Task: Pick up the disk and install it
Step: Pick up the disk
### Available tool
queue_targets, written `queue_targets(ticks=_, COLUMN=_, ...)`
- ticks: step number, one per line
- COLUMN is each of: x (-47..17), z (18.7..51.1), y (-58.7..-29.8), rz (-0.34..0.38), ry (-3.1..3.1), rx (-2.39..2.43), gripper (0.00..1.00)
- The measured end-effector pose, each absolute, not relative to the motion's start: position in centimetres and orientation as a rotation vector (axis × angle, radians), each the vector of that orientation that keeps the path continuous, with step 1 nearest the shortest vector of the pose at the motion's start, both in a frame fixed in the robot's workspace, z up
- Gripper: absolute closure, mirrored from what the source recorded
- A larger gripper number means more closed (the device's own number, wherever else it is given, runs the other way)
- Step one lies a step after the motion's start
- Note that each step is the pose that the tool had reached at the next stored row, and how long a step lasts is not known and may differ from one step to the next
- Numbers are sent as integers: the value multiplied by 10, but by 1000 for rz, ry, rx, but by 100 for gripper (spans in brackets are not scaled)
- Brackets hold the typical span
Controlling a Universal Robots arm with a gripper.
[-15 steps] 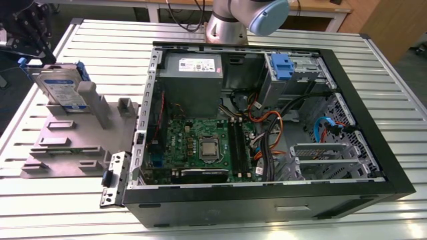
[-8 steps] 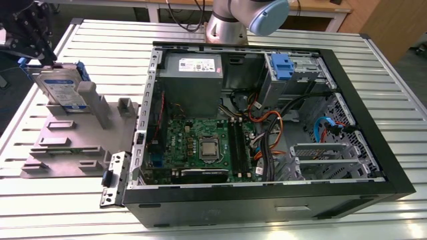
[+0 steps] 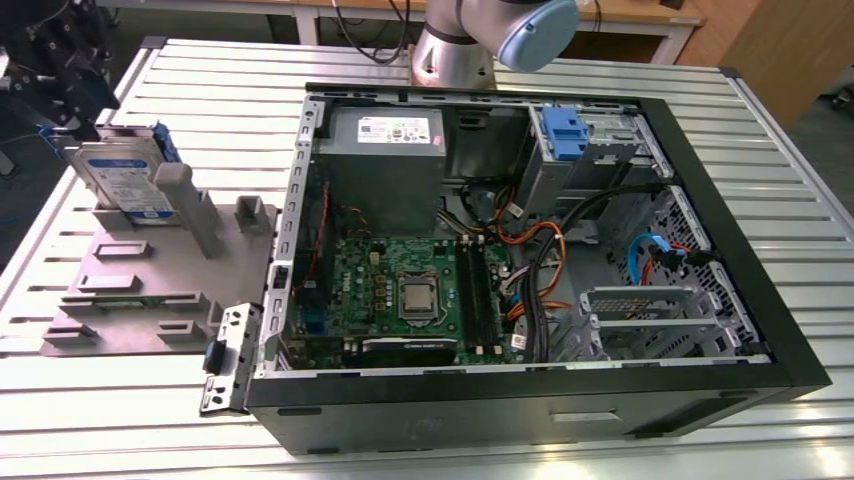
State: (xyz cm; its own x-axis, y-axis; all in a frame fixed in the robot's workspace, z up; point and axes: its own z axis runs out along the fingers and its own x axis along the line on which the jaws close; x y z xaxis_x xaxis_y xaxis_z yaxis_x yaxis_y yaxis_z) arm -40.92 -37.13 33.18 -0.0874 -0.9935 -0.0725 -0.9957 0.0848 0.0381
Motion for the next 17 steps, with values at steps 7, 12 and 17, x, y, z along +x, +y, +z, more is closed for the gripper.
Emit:
queue_targets(ticks=7, x=-409, z=332, y=-371, rz=120, ry=2293, rx=-2103, gripper=35)
queue_targets(ticks=12, x=-409, z=331, y=-371, rz=120, ry=2292, rx=-2104, gripper=35)
queue_targets(ticks=17, x=-409, z=328, y=-371, rz=101, ry=2286, rx=-2130, gripper=35)
